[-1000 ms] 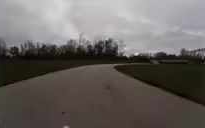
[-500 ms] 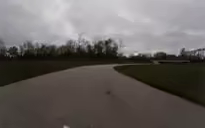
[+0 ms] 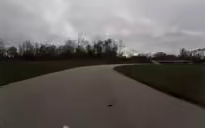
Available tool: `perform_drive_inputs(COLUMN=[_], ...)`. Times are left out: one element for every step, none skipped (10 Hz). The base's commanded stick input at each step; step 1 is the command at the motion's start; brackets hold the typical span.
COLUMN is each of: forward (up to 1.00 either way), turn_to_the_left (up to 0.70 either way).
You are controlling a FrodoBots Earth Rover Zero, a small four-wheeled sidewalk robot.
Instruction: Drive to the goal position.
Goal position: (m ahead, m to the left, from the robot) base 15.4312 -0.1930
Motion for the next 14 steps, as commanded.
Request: perform_drive_inputs(forward=[1.0,1.0,1.0,1.0,1.0,1.0,1.0,1.0,1.0,1.0,1.0,1.0,1.0,1.0], turn_to_the_left=[0.0,0.0,0.0,0.0,0.0,0.0,0.0,0.0,0.0,0.0,0.0,0.0,0.0,0.0])
